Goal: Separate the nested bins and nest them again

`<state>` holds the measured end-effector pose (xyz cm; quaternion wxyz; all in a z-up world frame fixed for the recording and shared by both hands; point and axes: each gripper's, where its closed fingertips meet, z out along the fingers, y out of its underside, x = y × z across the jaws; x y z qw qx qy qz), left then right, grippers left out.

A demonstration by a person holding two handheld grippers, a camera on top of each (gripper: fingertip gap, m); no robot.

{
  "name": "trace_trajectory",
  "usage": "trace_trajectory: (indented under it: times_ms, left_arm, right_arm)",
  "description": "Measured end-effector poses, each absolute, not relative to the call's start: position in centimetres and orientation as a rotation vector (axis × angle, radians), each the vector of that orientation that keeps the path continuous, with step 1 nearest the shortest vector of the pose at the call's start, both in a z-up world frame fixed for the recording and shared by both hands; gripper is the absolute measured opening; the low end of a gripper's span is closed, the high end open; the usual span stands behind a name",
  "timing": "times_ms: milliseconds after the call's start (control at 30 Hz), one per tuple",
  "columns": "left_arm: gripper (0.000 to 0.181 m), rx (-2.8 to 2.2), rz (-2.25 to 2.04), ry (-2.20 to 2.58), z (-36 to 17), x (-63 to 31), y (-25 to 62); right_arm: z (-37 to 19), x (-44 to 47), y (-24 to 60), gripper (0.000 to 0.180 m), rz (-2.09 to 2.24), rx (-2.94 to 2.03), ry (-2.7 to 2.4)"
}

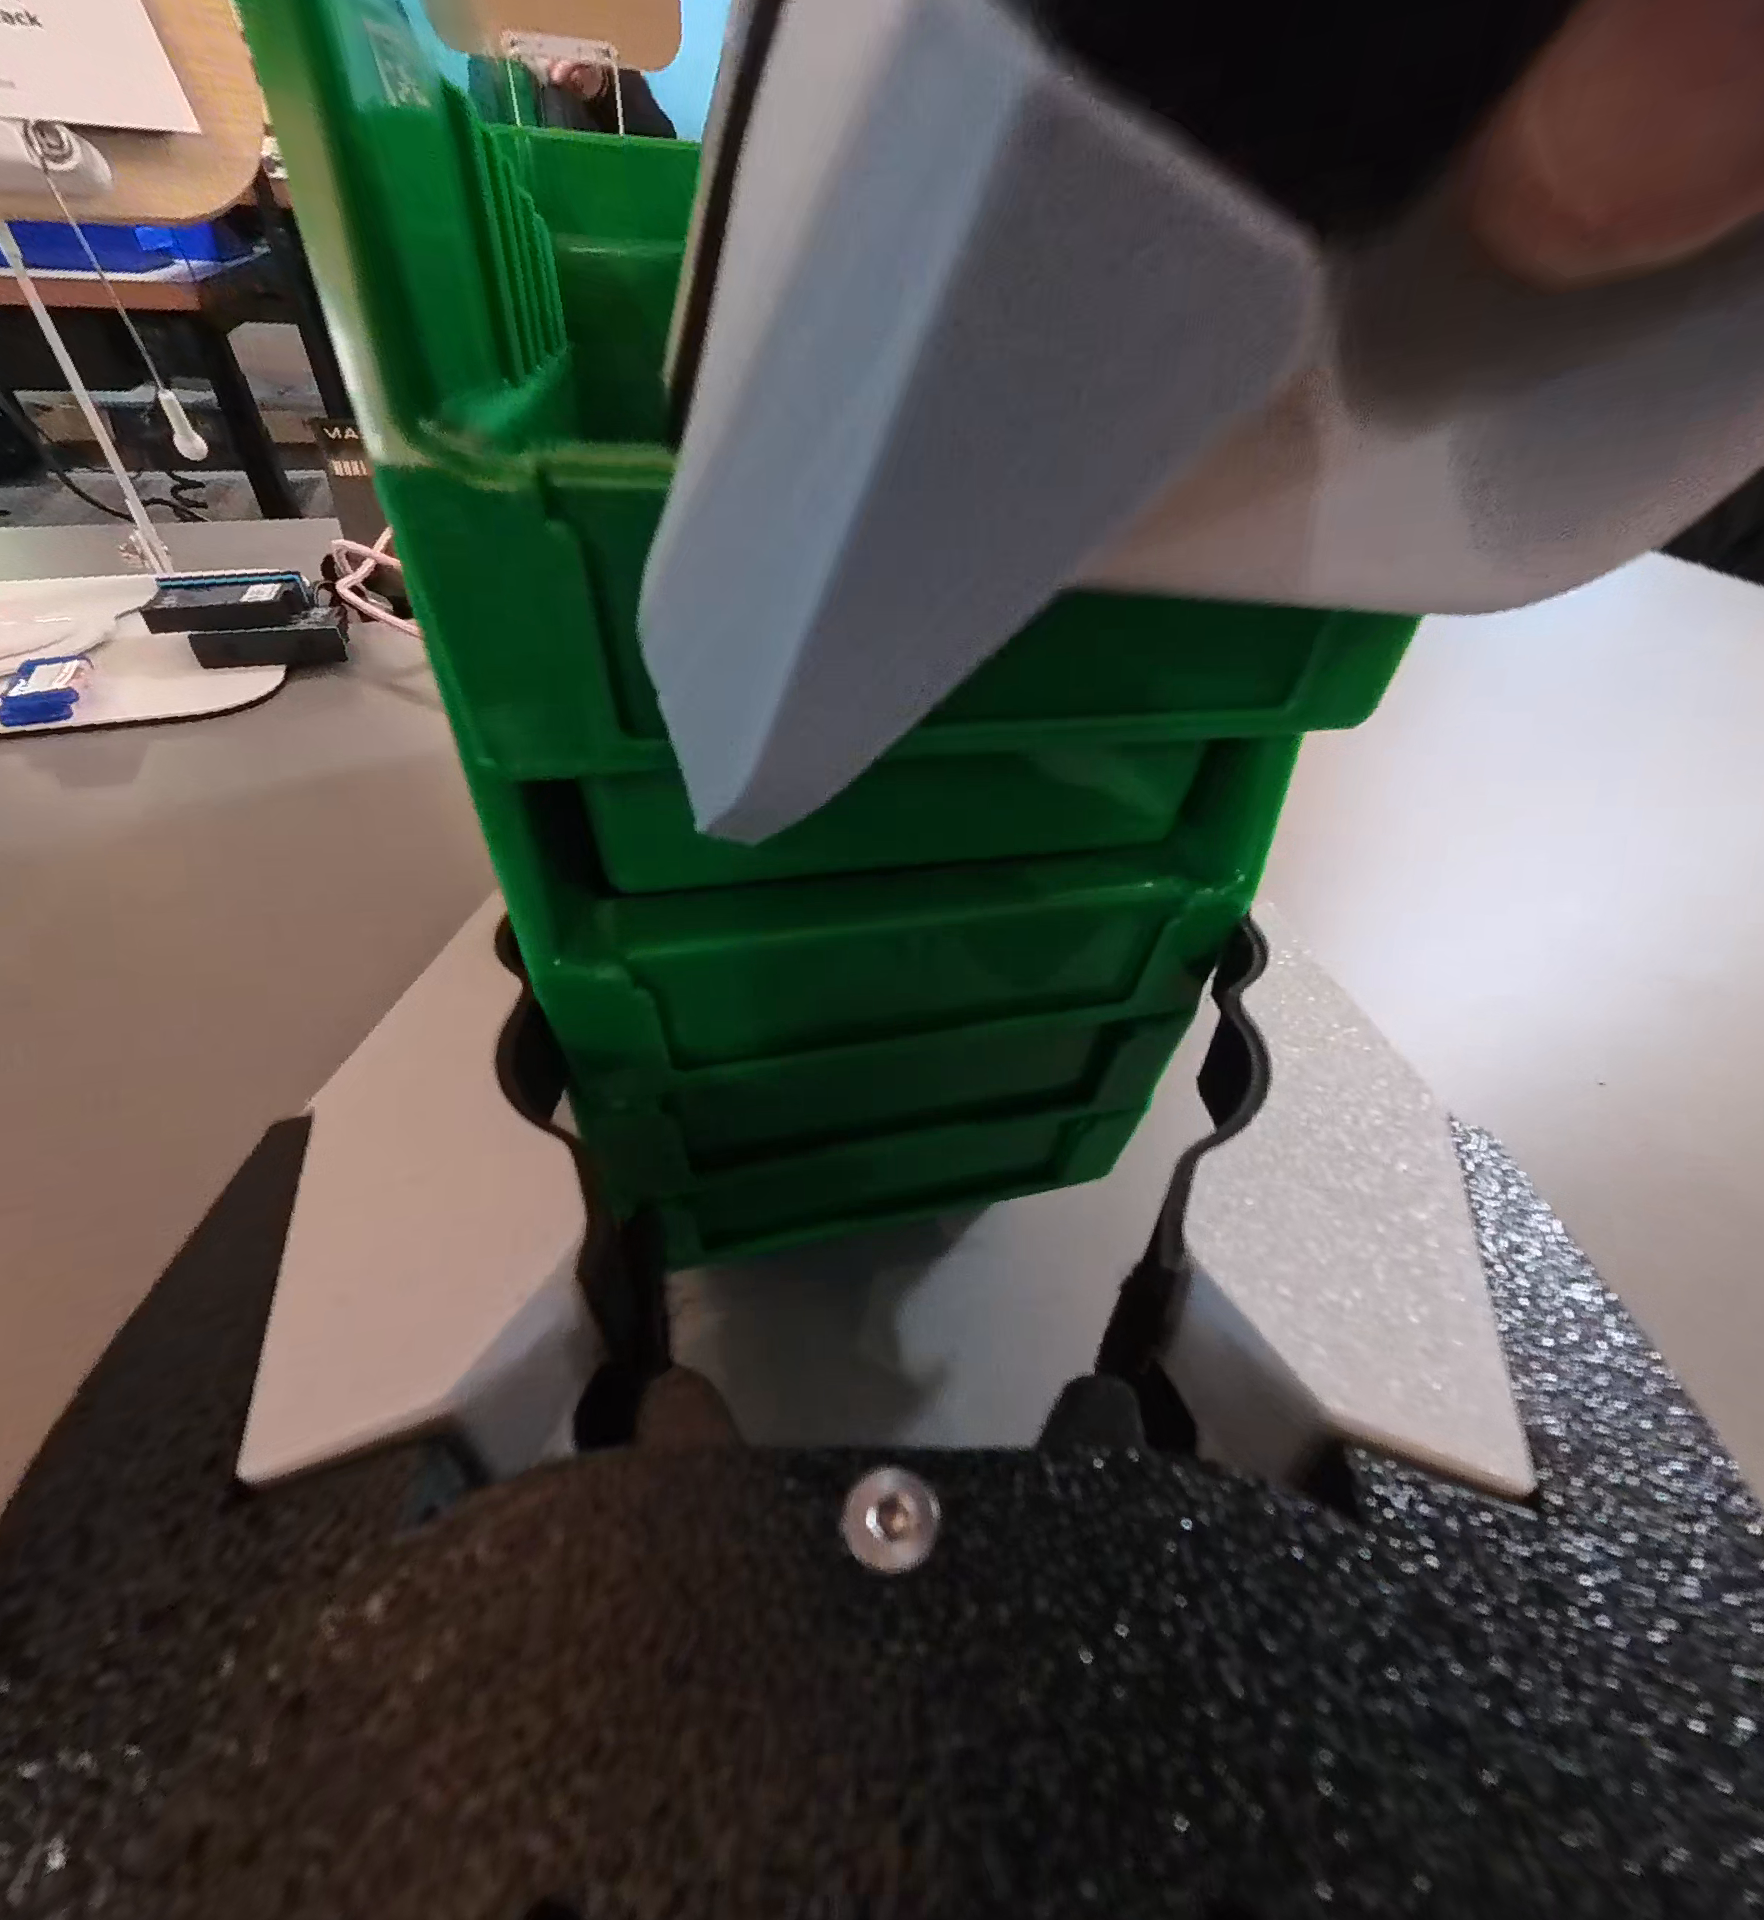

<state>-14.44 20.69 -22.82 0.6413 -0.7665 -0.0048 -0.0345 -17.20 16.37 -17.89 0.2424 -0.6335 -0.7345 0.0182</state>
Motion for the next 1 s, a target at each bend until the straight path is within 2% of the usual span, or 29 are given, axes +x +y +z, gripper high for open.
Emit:
trace_trajectory:
  times_ms: [200,733,1000]
  left_arm:
    - [0.125,-1.757,-0.084,-0.017,-22.88,-14.43,20.67]
    - [0.125,-1.762,-0.086,-0.017,-22.91,-14.39,20.70]
    - [0.124,-1.765,-0.088,-0.009,-22.92,-14.47,20.71]
  right_arm:
    - [-17.91,-17.32,16.77,0.026,-0.123,-1.570,-2.021]
    - [-17.58,-17.42,16.88,0.028,-0.240,-1.337,-2.011]
    - [-17.48,-17.42,16.91,0.028,-0.165,-1.321,-2.001]
